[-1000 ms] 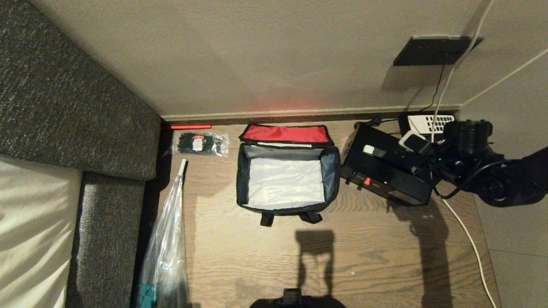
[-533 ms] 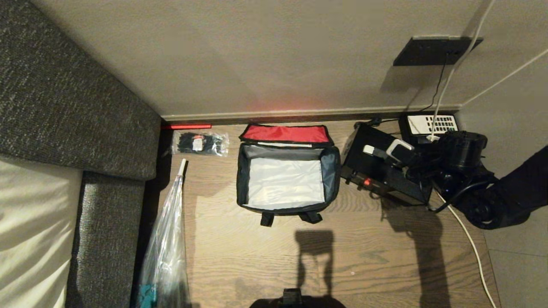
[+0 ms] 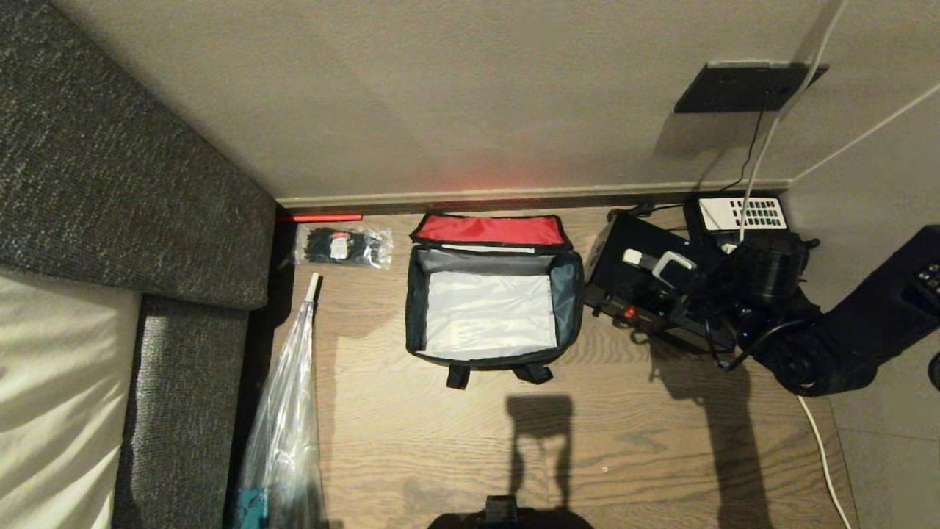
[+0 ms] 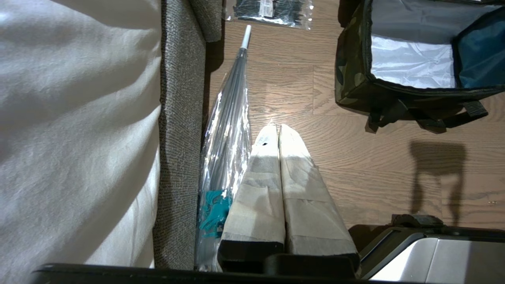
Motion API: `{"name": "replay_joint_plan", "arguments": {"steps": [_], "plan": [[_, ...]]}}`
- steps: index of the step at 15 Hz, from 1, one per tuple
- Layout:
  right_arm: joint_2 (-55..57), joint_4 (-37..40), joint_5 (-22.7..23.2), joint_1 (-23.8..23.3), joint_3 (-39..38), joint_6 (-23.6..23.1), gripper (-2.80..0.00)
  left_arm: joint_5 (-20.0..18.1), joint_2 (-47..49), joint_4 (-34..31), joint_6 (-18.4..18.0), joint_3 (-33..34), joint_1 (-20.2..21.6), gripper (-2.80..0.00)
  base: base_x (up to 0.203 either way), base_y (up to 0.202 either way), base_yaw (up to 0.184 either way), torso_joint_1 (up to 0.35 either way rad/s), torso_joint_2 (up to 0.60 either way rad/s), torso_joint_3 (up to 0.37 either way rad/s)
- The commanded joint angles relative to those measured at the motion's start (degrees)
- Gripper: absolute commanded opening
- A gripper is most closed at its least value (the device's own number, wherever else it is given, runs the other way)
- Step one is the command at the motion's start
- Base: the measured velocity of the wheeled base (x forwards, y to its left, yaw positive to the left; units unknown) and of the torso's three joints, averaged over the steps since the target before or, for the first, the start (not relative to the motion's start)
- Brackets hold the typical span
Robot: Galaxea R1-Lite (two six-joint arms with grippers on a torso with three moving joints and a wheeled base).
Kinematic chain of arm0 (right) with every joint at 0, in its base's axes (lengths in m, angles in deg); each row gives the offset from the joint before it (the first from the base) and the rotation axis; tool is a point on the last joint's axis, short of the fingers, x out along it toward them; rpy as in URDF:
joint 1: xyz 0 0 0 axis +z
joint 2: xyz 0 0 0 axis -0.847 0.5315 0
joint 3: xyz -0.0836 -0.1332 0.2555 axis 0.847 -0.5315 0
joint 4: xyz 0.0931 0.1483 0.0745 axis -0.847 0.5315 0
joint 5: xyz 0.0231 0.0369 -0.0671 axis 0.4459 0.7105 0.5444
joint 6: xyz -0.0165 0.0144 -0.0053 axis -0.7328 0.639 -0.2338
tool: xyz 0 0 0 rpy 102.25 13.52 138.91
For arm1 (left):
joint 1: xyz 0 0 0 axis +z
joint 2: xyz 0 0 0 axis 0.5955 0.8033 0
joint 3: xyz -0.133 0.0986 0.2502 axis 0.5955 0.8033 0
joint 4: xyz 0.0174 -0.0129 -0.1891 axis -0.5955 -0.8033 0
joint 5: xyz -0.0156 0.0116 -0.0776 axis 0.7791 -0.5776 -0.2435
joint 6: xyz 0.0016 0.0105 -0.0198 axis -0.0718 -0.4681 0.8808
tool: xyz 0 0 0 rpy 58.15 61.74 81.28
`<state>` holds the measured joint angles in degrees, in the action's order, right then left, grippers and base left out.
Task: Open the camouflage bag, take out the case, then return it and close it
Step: Grip the handle again
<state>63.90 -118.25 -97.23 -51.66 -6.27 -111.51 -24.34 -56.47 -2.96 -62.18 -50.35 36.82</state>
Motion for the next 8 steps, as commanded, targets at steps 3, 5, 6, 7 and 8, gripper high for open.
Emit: {"name": "replay_joint_plan", "arguments": {"steps": [3, 5, 6, 7, 8], "plan": [[3.63, -3.02, -1.30, 0.01, 2.43, 0.00, 0.00, 0.02, -0.11, 0.03, 0.10, 0.18, 0.00, -2.80, 0.000, 0.000, 0.000, 0.000, 0.00, 0.000], [4.70, -6.17, -1.97, 0.01, 3.94, -0.22, 0.00, 0.02, -0.11, 0.03, 0.07, 0.18, 0.00, -2.80, 0.000, 0.000, 0.000, 0.000, 0.00, 0.000], [5.47, -7.59, -2.27, 0.01, 4.39, -0.42, 0.00, 0.02, -0.11, 0.03, 0.10, 0.18, 0.00, -2.80, 0.000, 0.000, 0.000, 0.000, 0.00, 0.000], [6.03, -8.07, -2.32, -0.02, 5.04, -0.39, 0.00, 0.02, -0.11, 0.03, 0.01, 0.18, 0.00, -2.80, 0.000, 0.000, 0.000, 0.000, 0.00, 0.000], [6.42, -8.42, -2.33, -0.04, 5.41, -0.31, 0.00, 0.02, -0.11, 0.03, 0.01, 0.18, 0.00, -2.80, 0.000, 0.000, 0.000, 0.000, 0.00, 0.000]]}}
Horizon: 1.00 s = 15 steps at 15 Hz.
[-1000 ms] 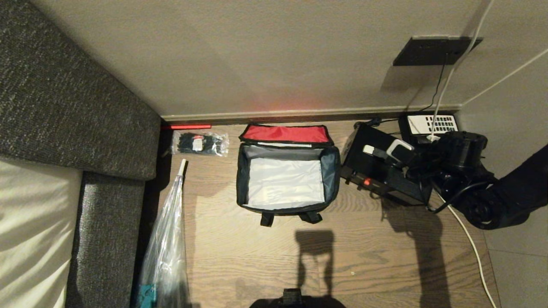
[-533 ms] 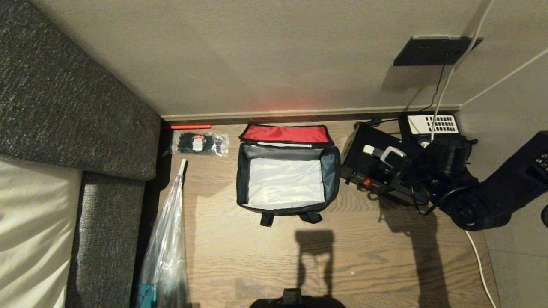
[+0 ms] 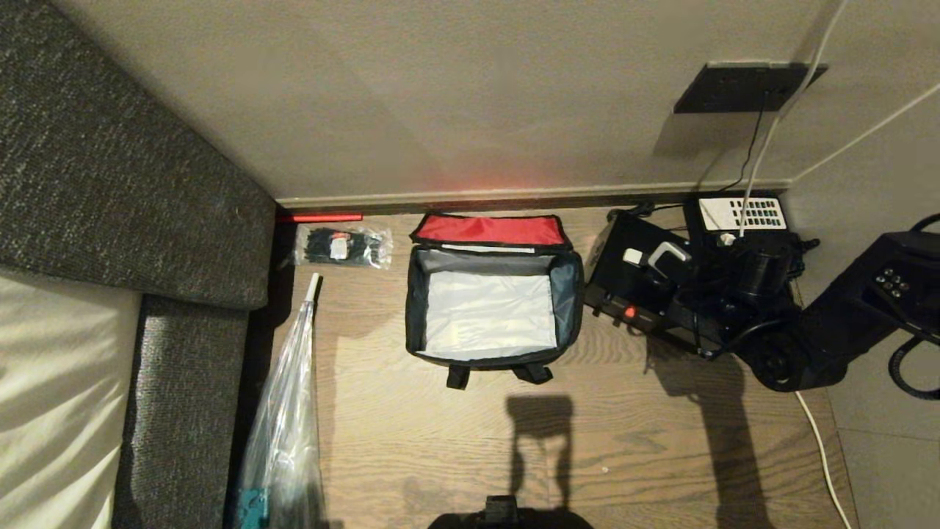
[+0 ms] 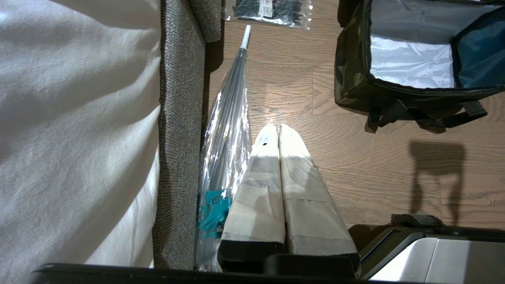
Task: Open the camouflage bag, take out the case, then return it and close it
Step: Grip the handle again
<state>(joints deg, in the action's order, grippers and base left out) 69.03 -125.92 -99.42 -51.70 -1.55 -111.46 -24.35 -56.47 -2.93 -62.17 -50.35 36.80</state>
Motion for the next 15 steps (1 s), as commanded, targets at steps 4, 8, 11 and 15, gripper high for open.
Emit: {"name": "replay_joint_plan", "arguments": {"steps": [4, 8, 11, 15], "plan": [[1.43, -1.10, -0.30, -0.04, 1.90, -0.10, 0.00, 0.03, -0.11, 0.00, 0.08, 0.18, 0.02, -2.80, 0.000, 0.000, 0.000, 0.000, 0.00, 0.000], [0.59, -0.49, -1.46, -0.24, 4.82, 0.30, 0.00, 0.03, -0.11, 0.00, 0.08, 0.18, 0.02, -2.80, 0.000, 0.000, 0.000, 0.000, 0.00, 0.000], [-0.25, 0.57, -1.90, -0.30, 5.18, 1.52, 0.00, 0.03, -0.11, 0.00, 0.07, 0.18, 0.02, -2.80, 0.000, 0.000, 0.000, 0.000, 0.00, 0.000], [-0.42, 1.72, -1.91, -1.02, 6.41, 1.88, 0.00, 0.03, -0.11, 0.00, -0.01, 0.18, 0.02, -2.80, 0.000, 0.000, 0.000, 0.000, 0.00, 0.000]]}}
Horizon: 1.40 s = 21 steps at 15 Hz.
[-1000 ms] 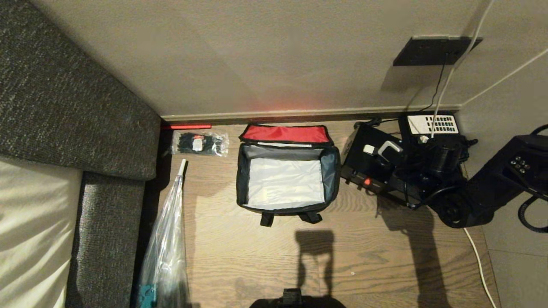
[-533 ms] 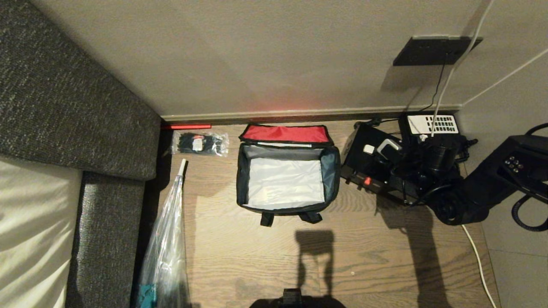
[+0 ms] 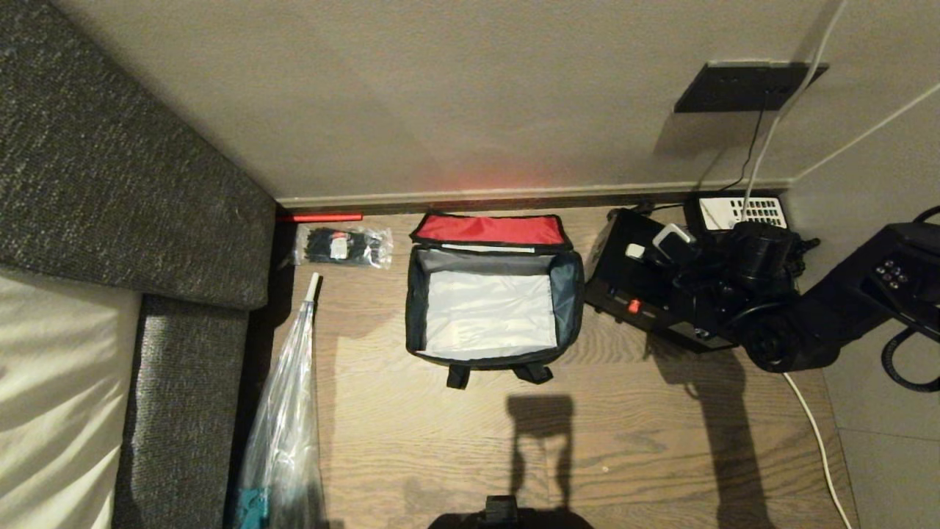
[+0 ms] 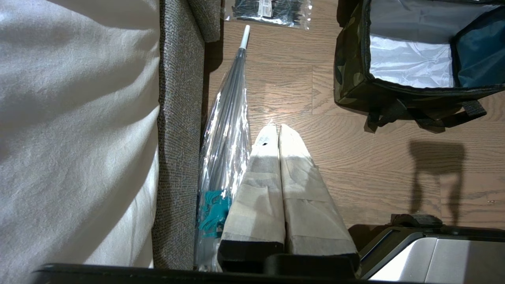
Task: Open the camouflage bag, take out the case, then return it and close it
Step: Grip the handle again
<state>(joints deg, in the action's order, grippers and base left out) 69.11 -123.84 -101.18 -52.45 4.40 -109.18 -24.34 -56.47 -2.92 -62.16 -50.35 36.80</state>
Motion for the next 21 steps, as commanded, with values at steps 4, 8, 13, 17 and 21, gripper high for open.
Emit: {"name": "replay_joint_plan", "arguments": {"steps": [4, 8, 13, 17, 21], "plan": [[-0.19, 0.66, -0.14, -1.25, 1.98, -0.36, 0.00, 0.02, -0.11, -0.02, -0.01, 0.18, 0.03, -2.80, 0.000, 0.000, 0.000, 0.000, 0.00, 0.000], [1.25, 0.99, -0.14, -1.64, 2.10, -0.32, -2.80, 0.02, -0.11, -0.02, 0.08, 0.18, 0.06, -2.80, 0.000, 0.000, 0.000, 0.000, 0.00, 0.000], [5.05, -2.73, -1.72, -1.66, 3.70, -0.80, -2.80, 0.02, -0.11, -0.02, -0.01, 0.18, 0.02, -2.80, 0.000, 0.000, 0.000, 0.000, 0.00, 0.000], [6.56, -4.23, -1.95, -1.62, 3.79, -1.02, -2.80, 0.02, -0.11, -0.02, -0.01, 0.18, 0.02, -2.80, 0.000, 0.000, 0.000, 0.000, 0.00, 0.000], [7.82, -5.85, -1.95, -1.57, 3.71, -1.59, -2.80, 0.02, -0.11, -0.02, 0.07, 0.18, 0.02, -2.80, 0.000, 0.000, 0.000, 0.000, 0.00, 0.000]]}}
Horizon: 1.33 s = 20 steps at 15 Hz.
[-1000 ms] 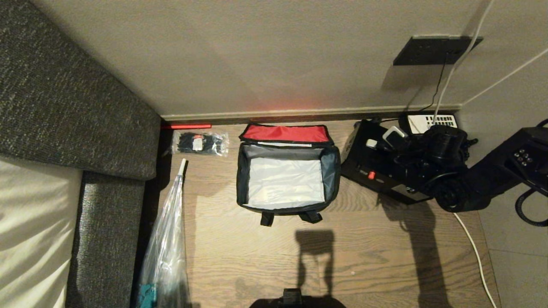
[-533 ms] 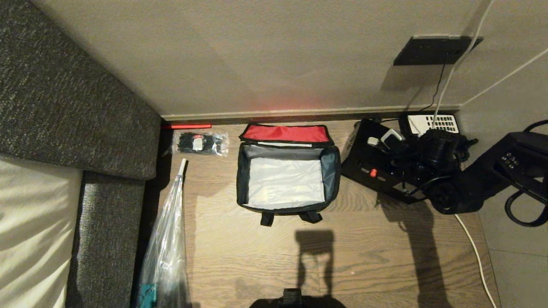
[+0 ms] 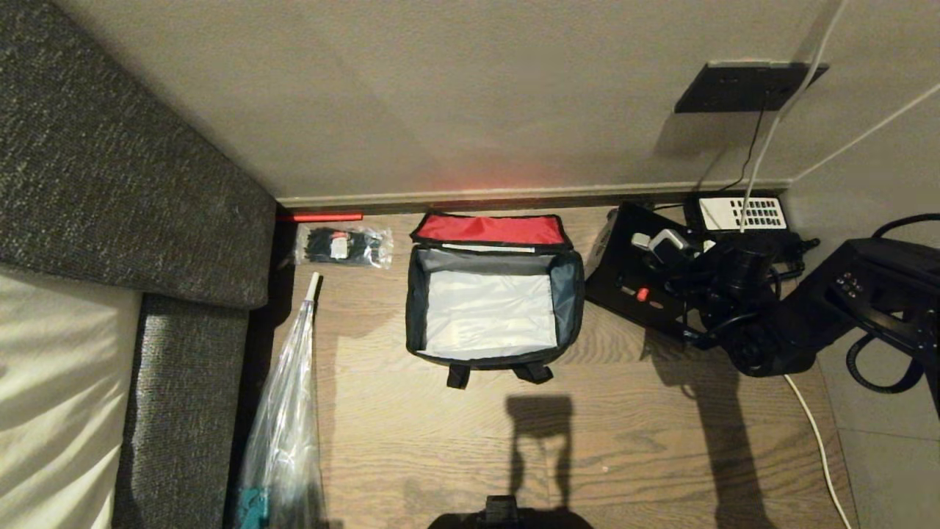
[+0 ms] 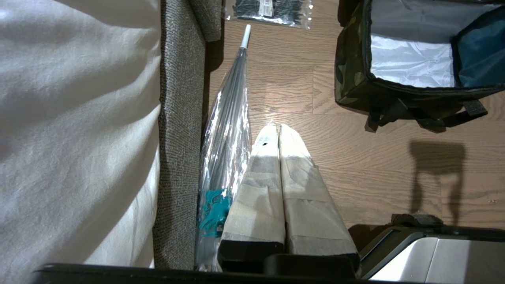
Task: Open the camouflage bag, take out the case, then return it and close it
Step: Grip the handle again
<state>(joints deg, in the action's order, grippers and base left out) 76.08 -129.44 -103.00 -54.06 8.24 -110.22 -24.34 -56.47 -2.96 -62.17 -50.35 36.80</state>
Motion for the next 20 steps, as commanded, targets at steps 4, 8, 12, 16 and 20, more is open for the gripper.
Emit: {"name": "replay_joint_plan", "arguments": {"steps": [4, 8, 12, 16, 20], "plan": [[1.41, -0.02, -1.10, 0.12, -0.16, -1.78, 0.00, 0.02, -0.11, 0.03, 0.08, 0.18, 0.02, -2.80, 0.000, 0.000, 0.000, 0.000, 0.00, 0.000], [2.46, -0.38, -3.16, 0.92, -0.92, -2.43, 0.00, 0.02, -0.11, 0.03, -0.01, 0.18, 0.02, -2.80, 0.000, 0.000, 0.000, 0.000, 0.00, 0.000], [3.18, -0.46, -3.42, 1.18, -0.20, -2.44, 0.00, 0.02, -0.11, 0.03, 0.02, 0.18, 0.04, -2.80, 0.000, 0.000, 0.000, 0.000, 0.00, 0.000], [4.13, -3.21, -2.23, 1.24, 0.86, -3.55, 0.00, 0.02, -0.11, 0.03, -0.01, 0.18, 0.02, -2.80, 0.000, 0.000, 0.000, 0.000, 0.00, 0.000], [4.15, -3.37, 0.88, 2.15, 1.01, -3.85, 0.00, 0.02, -0.11, 0.03, 0.00, 0.18, 0.10, -2.80, 0.000, 0.000, 0.000, 0.000, 0.00, 0.000]]}}
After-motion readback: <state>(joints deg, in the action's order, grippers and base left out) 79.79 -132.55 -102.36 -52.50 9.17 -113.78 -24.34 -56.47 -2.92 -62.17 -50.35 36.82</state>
